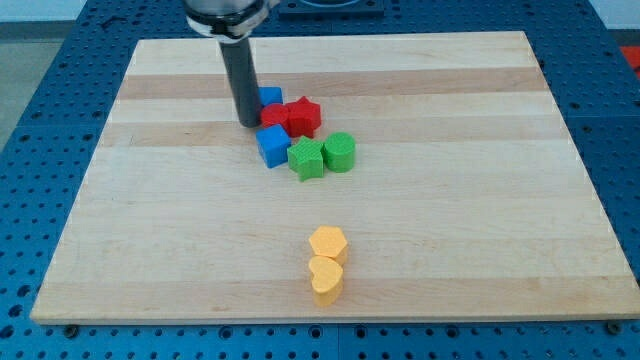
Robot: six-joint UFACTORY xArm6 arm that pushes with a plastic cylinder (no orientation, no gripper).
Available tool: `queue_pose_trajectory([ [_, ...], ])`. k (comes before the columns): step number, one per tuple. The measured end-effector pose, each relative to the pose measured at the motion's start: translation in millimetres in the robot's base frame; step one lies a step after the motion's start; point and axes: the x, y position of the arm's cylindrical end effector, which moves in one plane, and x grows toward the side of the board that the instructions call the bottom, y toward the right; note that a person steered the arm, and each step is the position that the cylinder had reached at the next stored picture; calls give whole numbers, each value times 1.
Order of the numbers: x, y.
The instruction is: Move your arm to the blue triangle
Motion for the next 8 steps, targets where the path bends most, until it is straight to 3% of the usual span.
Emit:
queue_pose_trajectory([
  [3,52,-15],
  [6,38,-96],
  [7,26,-97],
  [8,-16,-96],
])
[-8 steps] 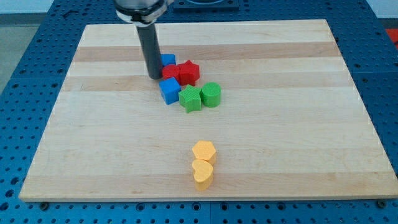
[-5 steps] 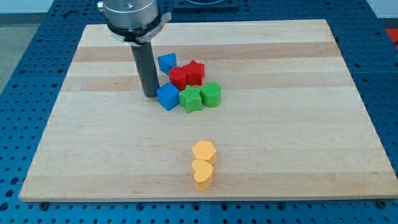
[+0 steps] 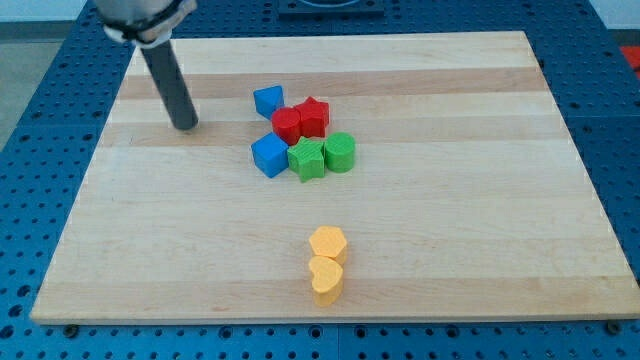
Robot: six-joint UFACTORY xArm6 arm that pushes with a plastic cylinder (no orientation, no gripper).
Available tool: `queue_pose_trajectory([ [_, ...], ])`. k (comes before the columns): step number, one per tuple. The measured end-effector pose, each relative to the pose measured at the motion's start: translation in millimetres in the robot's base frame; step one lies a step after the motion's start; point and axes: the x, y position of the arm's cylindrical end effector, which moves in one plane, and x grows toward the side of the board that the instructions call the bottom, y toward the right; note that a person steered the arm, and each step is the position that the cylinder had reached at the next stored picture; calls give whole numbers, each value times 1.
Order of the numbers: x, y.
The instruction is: Move your arm to the blue triangle
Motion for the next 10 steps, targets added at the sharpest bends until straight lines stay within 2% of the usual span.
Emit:
queue_pose_trajectory([
  [2,-4,0],
  [3,-44,-5],
  [4,-59,-5],
  [5,-64,28],
  [6,-65,33],
  [7,-66,77],
  [8,-66,87],
  [9,-61,123],
  [10,-60,127],
])
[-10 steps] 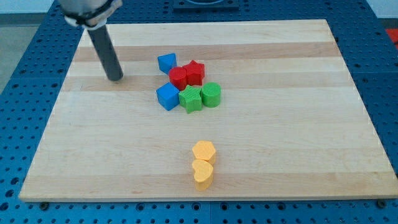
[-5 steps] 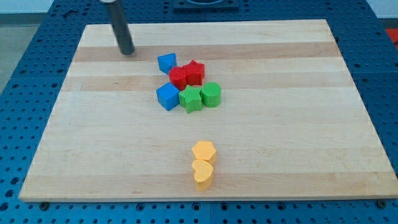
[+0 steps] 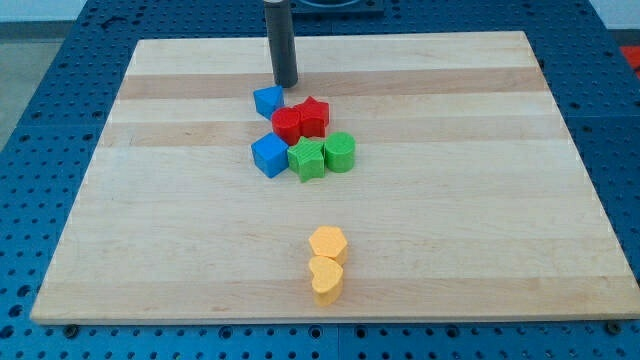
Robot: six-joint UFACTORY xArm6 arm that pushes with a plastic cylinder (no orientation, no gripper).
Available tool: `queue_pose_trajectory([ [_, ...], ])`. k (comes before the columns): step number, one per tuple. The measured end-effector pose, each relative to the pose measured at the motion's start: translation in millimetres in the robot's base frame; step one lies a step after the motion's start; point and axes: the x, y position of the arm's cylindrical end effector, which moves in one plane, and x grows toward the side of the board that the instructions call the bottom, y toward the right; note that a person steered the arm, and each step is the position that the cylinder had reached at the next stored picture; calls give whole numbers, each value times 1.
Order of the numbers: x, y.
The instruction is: Move your arm to the blue triangle
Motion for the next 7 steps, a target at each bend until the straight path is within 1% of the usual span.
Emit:
queue_pose_trajectory([
  [1,8,23],
  [2,6,25],
  [3,-2,-2],
  [5,15,-30],
  [7,25,-27],
])
